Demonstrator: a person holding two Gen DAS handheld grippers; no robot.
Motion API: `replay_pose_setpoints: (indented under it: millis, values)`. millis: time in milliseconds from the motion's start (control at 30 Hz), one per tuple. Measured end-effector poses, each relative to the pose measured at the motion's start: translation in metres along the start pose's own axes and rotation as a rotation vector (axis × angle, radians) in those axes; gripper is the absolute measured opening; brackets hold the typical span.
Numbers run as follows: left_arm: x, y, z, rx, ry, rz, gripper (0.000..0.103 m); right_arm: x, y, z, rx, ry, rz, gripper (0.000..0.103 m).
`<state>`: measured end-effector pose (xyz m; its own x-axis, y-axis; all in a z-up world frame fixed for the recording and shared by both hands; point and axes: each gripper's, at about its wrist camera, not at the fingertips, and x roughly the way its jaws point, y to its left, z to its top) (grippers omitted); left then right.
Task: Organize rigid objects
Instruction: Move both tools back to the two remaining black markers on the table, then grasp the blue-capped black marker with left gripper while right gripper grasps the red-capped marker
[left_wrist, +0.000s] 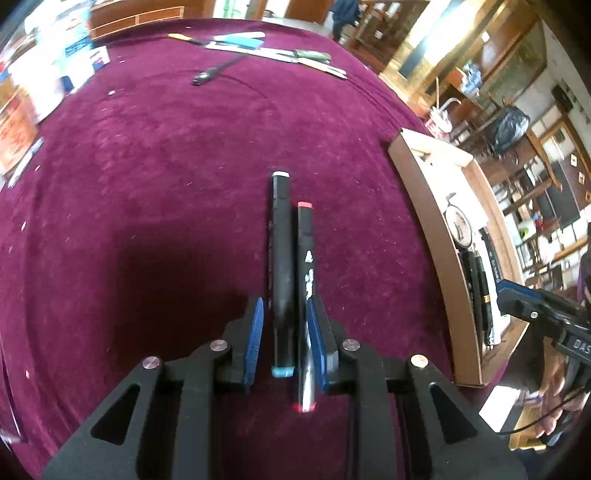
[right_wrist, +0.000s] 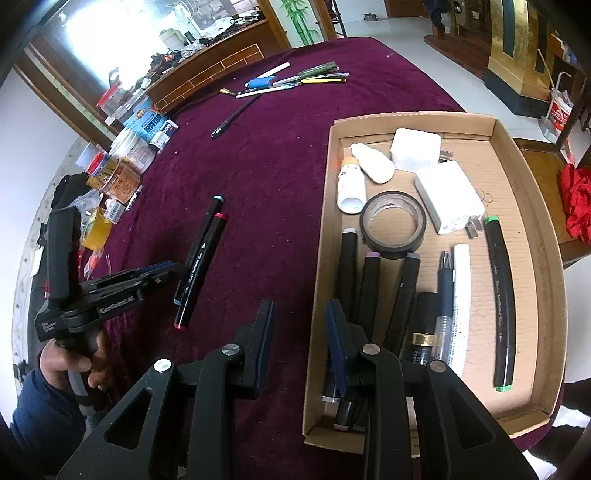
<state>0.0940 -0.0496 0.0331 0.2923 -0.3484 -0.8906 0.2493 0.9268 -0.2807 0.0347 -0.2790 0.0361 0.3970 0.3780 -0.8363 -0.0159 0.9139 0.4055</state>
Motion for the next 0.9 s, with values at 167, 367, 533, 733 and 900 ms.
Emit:
replay_pose_setpoints:
  millis: [167, 367, 533, 733, 900]
  values:
    - [0.011, 0.000, 0.014, 0.021, 0.004, 0.018, 0.021, -0.004, -0.005, -0.001, 0.008, -0.008, -0.015, 0.025]
    - [0.020, 0.006, 0.033, 0.042, 0.003, 0.044, 0.021, -0.003, -0.008, -0.002, 0.030, -0.008, -0.025, 0.025]
    - [0.029, 0.005, 0.038, 0.082, 0.009, 0.079, 0.021, 0.002, 0.001, -0.002, 0.017, -0.001, -0.019, 0.025]
    - [0.018, 0.014, 0.018, 0.063, -0.019, 0.123, 0.012, 0.016, 0.025, -0.001, -0.032, 0.029, 0.020, 0.025]
    - [-0.005, 0.030, -0.021, -0.028, -0.025, 0.137, 0.012, 0.039, 0.047, 0.005, -0.043, 0.094, 0.098, 0.032]
